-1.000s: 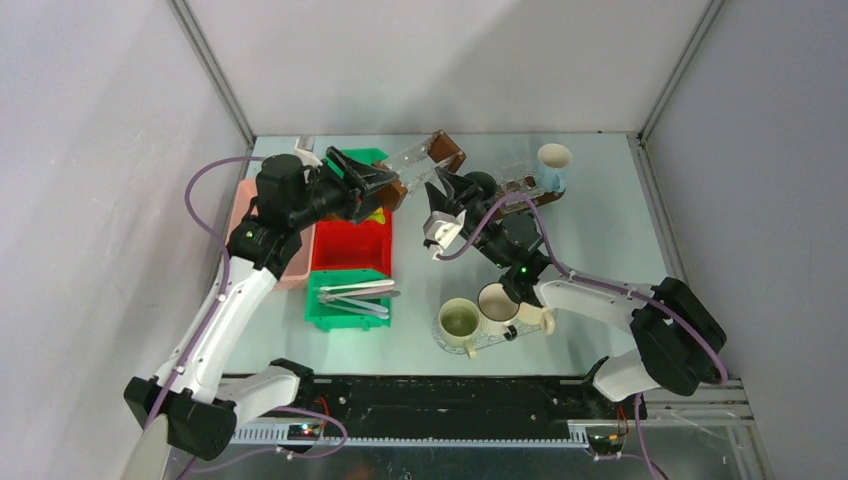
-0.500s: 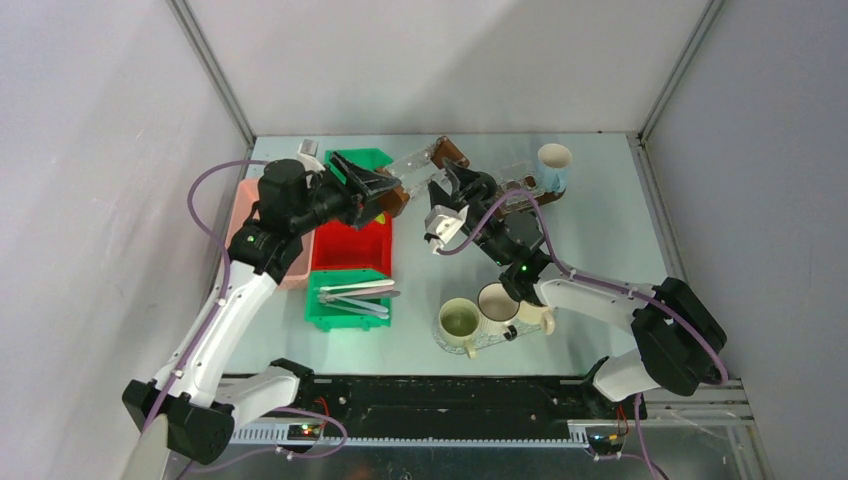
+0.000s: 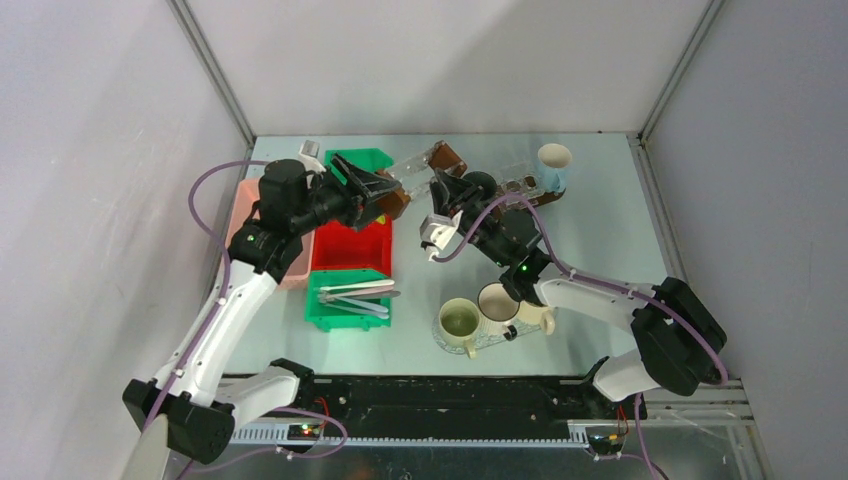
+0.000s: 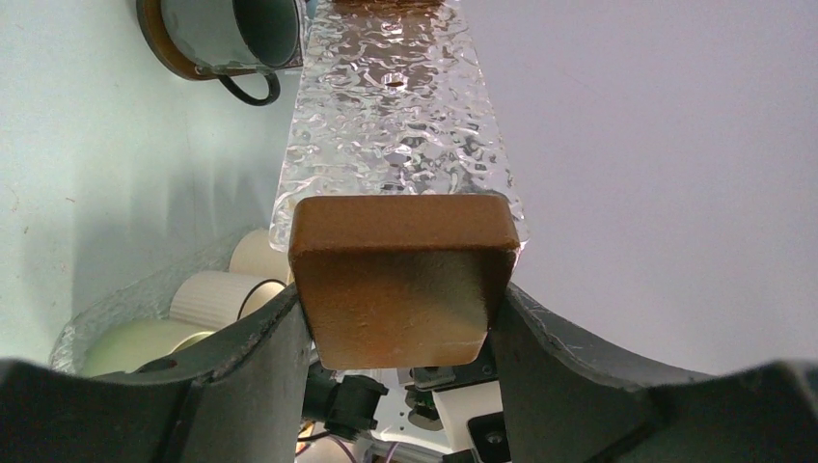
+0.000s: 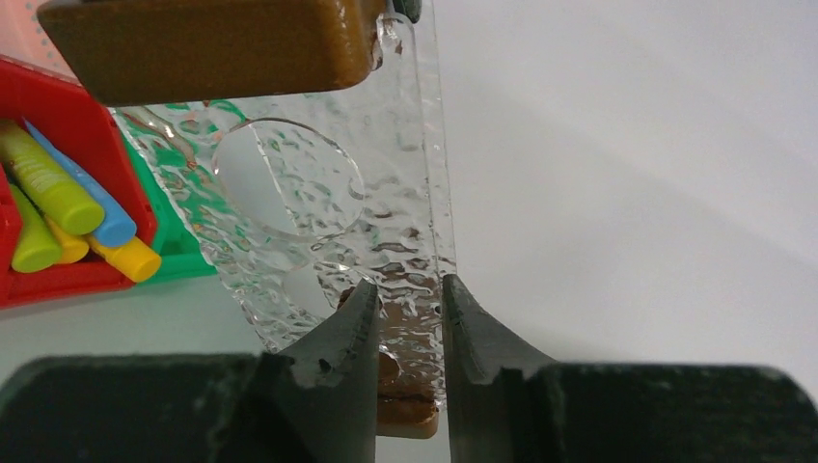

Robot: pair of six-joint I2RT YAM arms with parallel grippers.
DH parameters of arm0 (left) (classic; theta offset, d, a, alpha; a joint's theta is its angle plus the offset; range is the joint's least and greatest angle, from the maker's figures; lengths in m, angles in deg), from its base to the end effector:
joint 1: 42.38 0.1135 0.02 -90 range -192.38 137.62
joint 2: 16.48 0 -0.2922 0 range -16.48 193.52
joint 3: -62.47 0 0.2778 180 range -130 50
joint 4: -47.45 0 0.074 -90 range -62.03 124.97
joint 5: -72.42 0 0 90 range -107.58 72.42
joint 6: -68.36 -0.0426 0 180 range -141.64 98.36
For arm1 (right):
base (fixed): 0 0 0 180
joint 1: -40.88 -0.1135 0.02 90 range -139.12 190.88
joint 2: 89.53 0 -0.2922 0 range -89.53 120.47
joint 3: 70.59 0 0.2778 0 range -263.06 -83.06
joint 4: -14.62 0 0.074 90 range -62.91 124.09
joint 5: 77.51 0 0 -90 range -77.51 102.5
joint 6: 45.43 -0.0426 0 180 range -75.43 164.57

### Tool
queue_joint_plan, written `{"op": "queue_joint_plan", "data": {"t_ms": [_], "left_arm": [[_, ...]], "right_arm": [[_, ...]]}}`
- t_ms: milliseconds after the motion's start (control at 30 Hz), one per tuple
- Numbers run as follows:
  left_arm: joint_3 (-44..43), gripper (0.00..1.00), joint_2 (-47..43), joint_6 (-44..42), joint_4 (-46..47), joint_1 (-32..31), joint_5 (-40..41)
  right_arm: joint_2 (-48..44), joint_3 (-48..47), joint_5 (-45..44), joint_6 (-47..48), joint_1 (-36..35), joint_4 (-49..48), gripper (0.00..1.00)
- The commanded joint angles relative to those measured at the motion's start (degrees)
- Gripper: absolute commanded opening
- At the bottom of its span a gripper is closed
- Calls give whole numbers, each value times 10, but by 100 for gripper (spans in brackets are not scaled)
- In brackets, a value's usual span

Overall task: Prepare toiletry sets of a toothbrush and toothpaste on the tray
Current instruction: Pick up the toothpaste holder from the center of the board.

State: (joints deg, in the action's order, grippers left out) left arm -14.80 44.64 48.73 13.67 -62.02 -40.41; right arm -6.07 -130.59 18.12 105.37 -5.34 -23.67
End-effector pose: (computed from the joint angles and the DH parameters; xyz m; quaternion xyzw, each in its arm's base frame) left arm 0.2333 -0.1008 0.4123 -0.2333 0.7649 -0.5222 0.2962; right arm 0.2420 0.2585 0.3230 -0.5129 0.3310 -0.0707 0.7889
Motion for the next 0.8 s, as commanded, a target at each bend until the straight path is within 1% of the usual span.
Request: {"op": "queue_joint_plan", "data": {"t_ms": [0,67,200,267,300,333,367,400,467,600,667,767], "left_arm": [[-19,0,-1,-8,42,-4,-52],[-18,0,0,-13,40,-4,-49],[-11,3,4,-13,51,-3,-50],[-6,9,6,-14,58,-2,-48],[-2,14,7,-17,60,-2,-45],[3,17,7,-19,60,0,-40],[6,22,7,-25,59,0,-32],[11,25,6,-32,58,2,-26],[20,36,4,-41,55,4,-14],[39,50,6,-51,57,5,-1],[50,55,6,-53,61,6,-2],[68,59,7,-49,74,5,-7]], "right_arm": [[-9,-26,27,-8,-9,-26,6],[-14,-20,28,-12,-10,-23,0],[-29,-5,31,-33,-11,-3,0],[-40,1,34,-42,-12,23,0],[-44,1,35,-49,-13,35,0],[-54,4,35,-52,-14,61,0],[-58,5,36,-59,-14,72,0],[-66,9,35,-62,-14,96,0],[-79,16,33,-70,-15,125,0],[-98,30,25,-82,-18,184,0],[-106,36,20,-82,-20,212,0],[-116,45,13,-86,-21,251,0]]}}
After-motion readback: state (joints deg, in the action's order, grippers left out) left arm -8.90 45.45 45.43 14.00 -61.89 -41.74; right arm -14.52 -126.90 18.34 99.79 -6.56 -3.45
